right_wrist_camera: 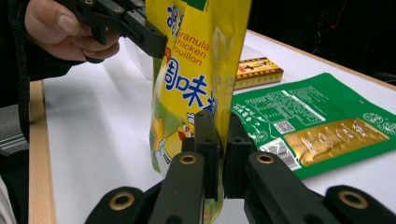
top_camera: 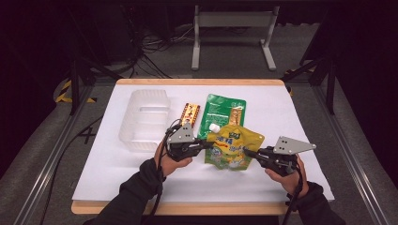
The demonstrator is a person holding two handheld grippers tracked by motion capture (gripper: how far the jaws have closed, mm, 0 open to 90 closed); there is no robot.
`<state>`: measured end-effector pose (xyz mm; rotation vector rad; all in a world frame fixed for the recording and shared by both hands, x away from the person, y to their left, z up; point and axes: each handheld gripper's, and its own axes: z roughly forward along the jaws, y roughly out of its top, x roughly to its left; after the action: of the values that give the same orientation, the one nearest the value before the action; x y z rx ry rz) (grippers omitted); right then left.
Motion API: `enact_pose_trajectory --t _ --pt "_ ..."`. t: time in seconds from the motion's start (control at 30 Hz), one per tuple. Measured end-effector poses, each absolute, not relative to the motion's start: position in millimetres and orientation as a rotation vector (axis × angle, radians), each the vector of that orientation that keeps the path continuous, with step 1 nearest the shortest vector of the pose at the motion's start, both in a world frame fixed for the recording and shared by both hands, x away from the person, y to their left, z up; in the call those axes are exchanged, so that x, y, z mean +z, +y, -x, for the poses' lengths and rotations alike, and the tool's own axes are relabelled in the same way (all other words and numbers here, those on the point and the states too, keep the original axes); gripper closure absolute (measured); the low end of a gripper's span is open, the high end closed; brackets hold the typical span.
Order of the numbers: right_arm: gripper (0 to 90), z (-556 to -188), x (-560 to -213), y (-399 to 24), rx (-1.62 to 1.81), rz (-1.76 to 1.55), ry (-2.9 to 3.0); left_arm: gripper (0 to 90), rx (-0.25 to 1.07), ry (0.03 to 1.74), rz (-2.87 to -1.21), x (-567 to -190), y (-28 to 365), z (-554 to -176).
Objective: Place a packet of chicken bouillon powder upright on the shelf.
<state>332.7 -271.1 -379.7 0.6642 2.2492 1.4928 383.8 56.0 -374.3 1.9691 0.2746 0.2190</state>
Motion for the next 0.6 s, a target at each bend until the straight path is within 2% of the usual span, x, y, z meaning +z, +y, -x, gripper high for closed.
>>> enact_pose_trajectory --t 0.6 --pt "87.7 -346 -367 -241 1.539 -0.617 2.203 87.3 0.290 0.324 -1.918 -360 88 -383"
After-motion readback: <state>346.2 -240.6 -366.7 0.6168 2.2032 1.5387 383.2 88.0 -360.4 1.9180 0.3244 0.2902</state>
